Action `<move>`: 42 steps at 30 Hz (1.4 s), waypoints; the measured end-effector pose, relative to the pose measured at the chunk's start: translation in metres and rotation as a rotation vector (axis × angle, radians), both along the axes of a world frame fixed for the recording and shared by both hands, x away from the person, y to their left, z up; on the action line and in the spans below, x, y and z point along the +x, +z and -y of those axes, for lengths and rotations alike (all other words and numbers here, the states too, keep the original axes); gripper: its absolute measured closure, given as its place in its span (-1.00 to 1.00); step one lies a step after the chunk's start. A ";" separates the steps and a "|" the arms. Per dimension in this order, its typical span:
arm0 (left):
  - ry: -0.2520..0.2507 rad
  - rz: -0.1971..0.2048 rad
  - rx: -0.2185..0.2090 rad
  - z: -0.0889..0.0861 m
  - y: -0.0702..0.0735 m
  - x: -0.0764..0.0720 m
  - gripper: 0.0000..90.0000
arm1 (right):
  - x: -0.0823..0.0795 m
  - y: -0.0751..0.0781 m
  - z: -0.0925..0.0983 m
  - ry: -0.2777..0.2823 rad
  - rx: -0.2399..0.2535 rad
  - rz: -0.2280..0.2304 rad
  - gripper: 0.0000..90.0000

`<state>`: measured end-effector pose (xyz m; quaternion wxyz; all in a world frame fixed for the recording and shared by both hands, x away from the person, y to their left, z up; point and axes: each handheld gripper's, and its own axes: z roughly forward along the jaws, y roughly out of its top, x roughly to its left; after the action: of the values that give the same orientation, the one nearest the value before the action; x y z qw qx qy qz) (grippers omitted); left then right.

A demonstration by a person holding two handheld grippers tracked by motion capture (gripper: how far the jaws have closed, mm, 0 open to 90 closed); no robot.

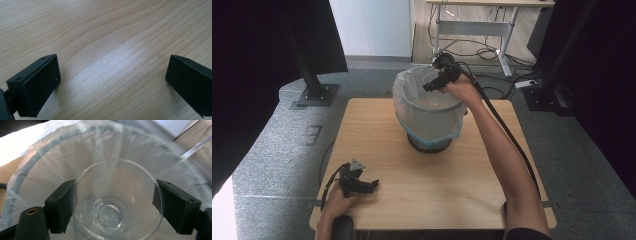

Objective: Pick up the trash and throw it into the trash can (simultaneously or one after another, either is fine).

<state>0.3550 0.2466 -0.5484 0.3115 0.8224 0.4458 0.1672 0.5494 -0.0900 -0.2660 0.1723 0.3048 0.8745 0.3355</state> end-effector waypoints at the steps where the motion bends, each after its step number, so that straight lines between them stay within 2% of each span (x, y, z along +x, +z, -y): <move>1: 0.000 0.000 0.000 0.000 0.000 0.000 -1.00 | 0.000 -0.002 -0.001 -0.008 -0.010 0.010 -0.76; 2: -0.001 0.000 0.000 0.000 0.000 0.000 -1.00 | 0.000 -0.004 -0.002 -0.013 -0.020 0.019 -0.79; 4: -0.001 0.000 0.000 0.000 0.000 0.000 -1.00 | -0.001 -0.006 -0.003 -0.018 -0.042 0.030 -1.00; 6: 0.000 0.001 -0.001 0.000 0.000 0.000 -1.00 | -0.001 -0.007 -0.002 -0.020 -0.047 0.033 -1.00; 14: -0.001 -0.001 -0.001 0.000 0.000 0.000 -1.00 | -0.009 0.000 0.015 -0.008 0.005 0.052 -1.00; 17: -0.001 -0.001 -0.002 0.000 0.000 0.000 -1.00 | -0.013 0.001 0.021 -0.003 -0.003 0.061 -1.00; 22: -0.001 -0.001 -0.002 0.000 0.000 0.000 -1.00 | -0.020 0.003 0.034 -0.004 0.021 0.063 -1.00; 28: -0.001 -0.001 -0.002 0.000 0.000 0.000 -1.00 | -0.029 0.008 0.045 0.002 0.006 0.068 -1.00; 30: -0.001 -0.001 -0.002 0.000 0.000 0.000 -1.00 | -0.032 0.010 0.050 0.002 0.017 0.078 -1.00; 33: -0.001 -0.001 -0.002 0.000 0.000 0.000 -1.00 | -0.034 0.011 0.059 -0.014 0.052 0.074 -1.00; 35: -0.001 -0.001 -0.002 0.000 0.000 0.000 -1.00 | -0.036 0.011 0.065 -0.022 0.032 0.079 -1.00; 38: -0.001 -0.001 -0.002 0.000 0.000 0.000 -1.00 | -0.039 0.010 0.075 -0.025 0.064 0.082 -0.99; 42: -0.001 -0.001 -0.002 0.000 0.000 0.000 -1.00 | -0.043 0.010 0.087 -0.038 0.058 0.092 -0.99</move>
<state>0.3550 0.2465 -0.5483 0.3121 0.8224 0.4458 0.1660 0.5064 -0.1775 -0.2558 0.2095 0.3106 0.8496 0.3712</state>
